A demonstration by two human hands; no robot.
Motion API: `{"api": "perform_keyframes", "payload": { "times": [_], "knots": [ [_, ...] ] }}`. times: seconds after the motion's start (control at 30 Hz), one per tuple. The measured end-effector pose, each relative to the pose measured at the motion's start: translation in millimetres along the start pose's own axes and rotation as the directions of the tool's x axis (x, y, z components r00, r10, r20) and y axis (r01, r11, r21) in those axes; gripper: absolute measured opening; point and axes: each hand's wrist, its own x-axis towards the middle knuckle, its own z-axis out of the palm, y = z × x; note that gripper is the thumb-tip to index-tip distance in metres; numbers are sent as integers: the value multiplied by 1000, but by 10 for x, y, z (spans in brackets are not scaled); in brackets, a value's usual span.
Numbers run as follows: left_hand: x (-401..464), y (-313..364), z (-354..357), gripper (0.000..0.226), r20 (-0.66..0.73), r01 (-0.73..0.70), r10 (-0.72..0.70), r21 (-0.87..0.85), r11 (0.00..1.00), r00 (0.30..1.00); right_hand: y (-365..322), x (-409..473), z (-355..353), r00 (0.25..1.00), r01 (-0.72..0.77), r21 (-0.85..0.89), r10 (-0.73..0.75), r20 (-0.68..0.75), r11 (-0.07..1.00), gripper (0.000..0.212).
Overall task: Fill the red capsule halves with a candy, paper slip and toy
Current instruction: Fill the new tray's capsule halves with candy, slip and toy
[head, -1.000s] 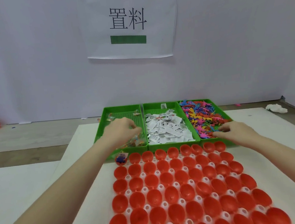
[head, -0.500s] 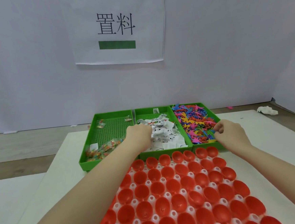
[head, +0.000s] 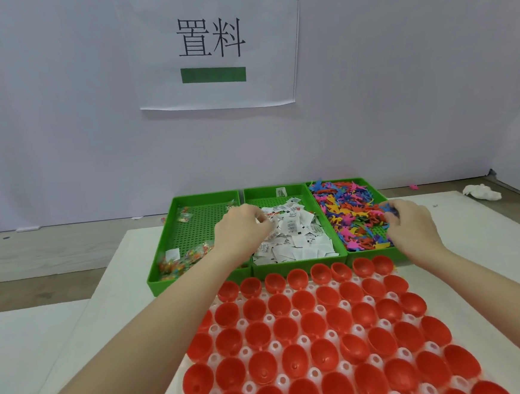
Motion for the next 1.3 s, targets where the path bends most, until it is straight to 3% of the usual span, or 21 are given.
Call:
{"api": "perform_keyframes", "payload": {
  "times": [0.13,0.23,0.33,0.47,0.6,0.73,0.83,0.93,1.0,1.13,1.23,1.3],
  "knots": [
    [-37,-28,-16,17,40,62,-59,-76,995,997,-110,-56,-42,999,24,80,-22,-33,997,22],
    [-89,12,-72,13,56,111,-97,-374,921,994,-310,-142,-125,998,60,283,-56,-22,957,15],
    [-269,114,-186,14,61,126,-112,-627,769,992,-630,-302,-272,977,59,552,-161,138,832,27],
    [-637,215,-347,14,85,132,-105,-786,605,991,-1041,-600,-467,863,-22,781,-383,331,624,48],
    [-935,280,-494,12,82,111,-79,-864,492,993,-1270,-781,-561,818,-116,774,-382,429,622,55],
    [-1080,278,-666,13,96,93,-19,-861,501,995,-1398,-850,-616,768,-135,757,-415,487,639,32],
    [-1108,232,-776,13,180,171,-26,-864,475,983,-1471,-887,-634,779,-93,731,-408,477,676,16],
    [-1109,194,-838,20,347,352,-65,-905,241,936,-1537,-917,-658,827,-26,675,-363,429,738,14],
    [-1122,210,-857,26,424,426,-36,-902,74,905,-1593,-951,-705,817,29,665,-400,414,746,16],
    [-1179,260,-837,45,409,407,52,-912,39,911,-1712,-1063,-785,725,208,647,-560,402,734,20],
    [-1223,254,-833,50,398,391,111,-917,76,911,-1753,-1111,-730,745,268,609,-562,360,746,24],
    [-1255,245,-842,53,395,396,128,-918,18,910,-1784,-1145,-686,771,261,614,-544,332,745,28]
  ]
}}
